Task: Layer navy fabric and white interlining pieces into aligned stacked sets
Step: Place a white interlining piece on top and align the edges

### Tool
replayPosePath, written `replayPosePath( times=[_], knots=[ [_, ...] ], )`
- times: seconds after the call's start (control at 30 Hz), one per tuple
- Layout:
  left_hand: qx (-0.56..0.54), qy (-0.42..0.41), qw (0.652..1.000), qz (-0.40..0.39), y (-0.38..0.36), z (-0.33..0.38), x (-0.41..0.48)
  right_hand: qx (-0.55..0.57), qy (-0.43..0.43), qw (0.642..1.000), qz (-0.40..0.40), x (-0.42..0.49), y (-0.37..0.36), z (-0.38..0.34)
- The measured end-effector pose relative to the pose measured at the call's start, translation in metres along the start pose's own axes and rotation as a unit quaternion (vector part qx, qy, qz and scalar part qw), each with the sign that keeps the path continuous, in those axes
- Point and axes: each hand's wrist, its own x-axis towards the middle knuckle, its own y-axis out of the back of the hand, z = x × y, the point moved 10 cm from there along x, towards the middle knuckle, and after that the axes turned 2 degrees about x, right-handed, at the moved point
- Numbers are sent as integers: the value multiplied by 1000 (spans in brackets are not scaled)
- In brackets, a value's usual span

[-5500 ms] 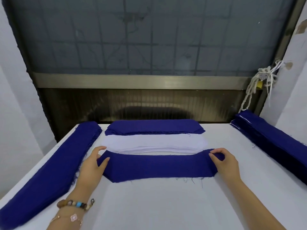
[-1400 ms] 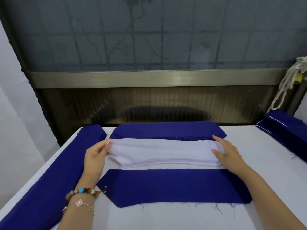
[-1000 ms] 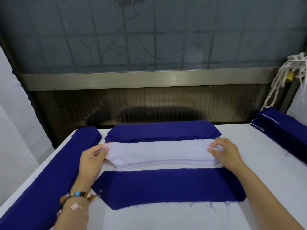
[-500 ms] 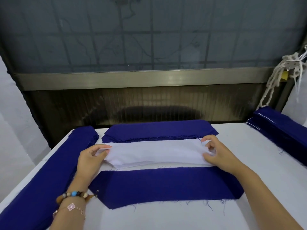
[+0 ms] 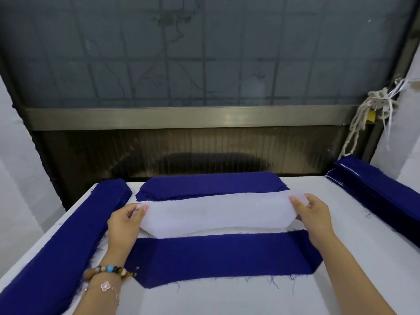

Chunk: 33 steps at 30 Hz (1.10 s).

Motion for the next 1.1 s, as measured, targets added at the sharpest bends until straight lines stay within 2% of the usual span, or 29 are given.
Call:
replayPosePath(
  times=[0.1,0.37,0.5,0.6,0.73,0.87,1.1],
  knots=[
    [7,3,1000,-18,0,7,-4,-16,8,1000,20,-7,13,4],
    [17,-4,996,-82,12,5,-41,-139,65,988,-35,-35,34,14],
    [73,-28,994,-80,14,-2,-55,-161,80,983,-41,-47,40,18],
    [108,-16,990,-94,13,-8,-56,-191,89,976,-51,-54,39,16],
    [97,2,991,-90,13,-12,-56,-221,90,969,-68,-57,35,16],
    [133,-2,988,-81,14,-13,-57,-207,101,971,-66,-56,35,15],
    [120,-1,989,-88,13,-15,-54,-41,80,996,-28,-56,50,6]
  ],
)
